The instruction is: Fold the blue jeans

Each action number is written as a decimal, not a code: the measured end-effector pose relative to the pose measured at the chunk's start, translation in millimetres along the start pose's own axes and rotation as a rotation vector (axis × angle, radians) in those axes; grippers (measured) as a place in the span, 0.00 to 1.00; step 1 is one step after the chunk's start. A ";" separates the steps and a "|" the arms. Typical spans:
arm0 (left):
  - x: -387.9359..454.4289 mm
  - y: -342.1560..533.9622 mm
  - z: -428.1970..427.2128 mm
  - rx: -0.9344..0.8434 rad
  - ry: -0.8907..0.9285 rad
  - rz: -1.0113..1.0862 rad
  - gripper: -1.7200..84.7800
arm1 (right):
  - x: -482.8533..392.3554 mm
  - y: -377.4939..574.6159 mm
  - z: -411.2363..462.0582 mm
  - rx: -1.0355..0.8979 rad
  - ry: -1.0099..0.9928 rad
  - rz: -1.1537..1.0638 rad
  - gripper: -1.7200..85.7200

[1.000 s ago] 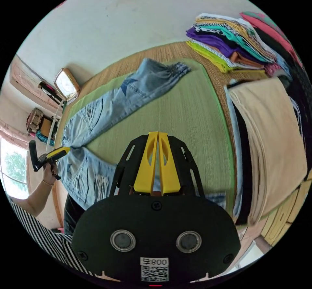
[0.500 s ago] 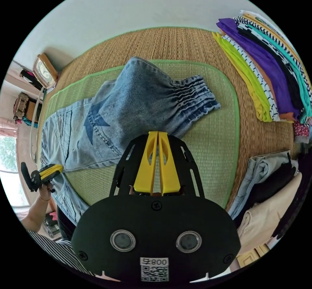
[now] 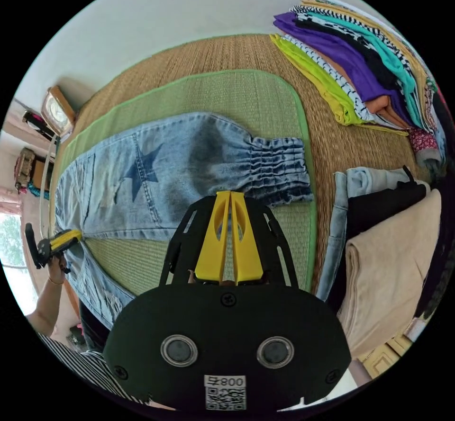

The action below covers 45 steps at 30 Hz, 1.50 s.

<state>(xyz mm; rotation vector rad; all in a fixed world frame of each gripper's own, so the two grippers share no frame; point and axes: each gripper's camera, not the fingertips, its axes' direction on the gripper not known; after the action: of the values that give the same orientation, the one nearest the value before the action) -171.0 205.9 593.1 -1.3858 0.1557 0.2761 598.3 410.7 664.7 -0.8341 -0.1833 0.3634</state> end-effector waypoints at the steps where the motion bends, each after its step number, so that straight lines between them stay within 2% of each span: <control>1: 0.8 -2.5 2.1 -0.002 0.003 -0.003 0.02 | 6.7 -2.0 -1.0 -0.003 -0.023 0.018 0.02; 5: 11.1 -3.6 -3.7 0.054 -0.011 0.009 0.02 | 13.2 13.3 -16.1 0.016 0.027 -0.007 0.02; 8: 30.0 2.0 -9.1 0.089 0.078 0.082 0.02 | 20.3 57.5 -47.1 0.068 -0.028 -0.071 0.02; 13: 68.7 21.3 11.0 0.007 0.094 0.193 0.02 | 38.2 169.4 -67.6 -0.027 -0.104 -0.094 0.02; 16: 75.0 21.1 28.3 -0.042 0.079 0.197 0.02 | 49.6 207.2 -58.5 -0.088 -0.074 -0.044 0.02; 25: 74.0 -1.2 32.0 -0.064 0.055 0.137 0.02 | 68.3 186.4 -38.2 -0.086 -0.027 -0.026 0.02; 32: 80.4 12.5 25.6 -0.048 0.067 0.134 0.02 | 75.4 211.5 -59.9 -0.024 -0.040 0.014 0.02; 35: 77.4 15.2 31.8 -0.075 0.087 0.112 0.02 | 86.2 218.4 -47.9 -0.082 -0.026 0.048 0.02; 39: 83.8 24.3 16.8 -0.047 0.110 0.133 0.02 | 73.0 224.7 -65.4 -0.007 -0.059 0.030 0.02; 41: 88.7 29.6 19.5 -0.076 0.123 0.146 0.02 | 59.6 229.0 -61.5 -0.033 -0.077 -0.013 0.02; 43: 92.9 37.0 30.8 -0.134 0.134 0.143 0.02 | 49.0 235.8 -36.9 -0.139 -0.052 -0.040 0.02; 45: 93.7 42.2 27.0 -0.130 0.133 0.145 0.02 | 52.0 241.5 -36.9 -0.105 -0.080 -0.006 0.02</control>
<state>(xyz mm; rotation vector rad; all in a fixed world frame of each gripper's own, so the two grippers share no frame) -94.6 248.6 532.8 -1.5251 0.3544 0.3191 598.8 553.8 460.0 -0.9229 -0.2810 0.3843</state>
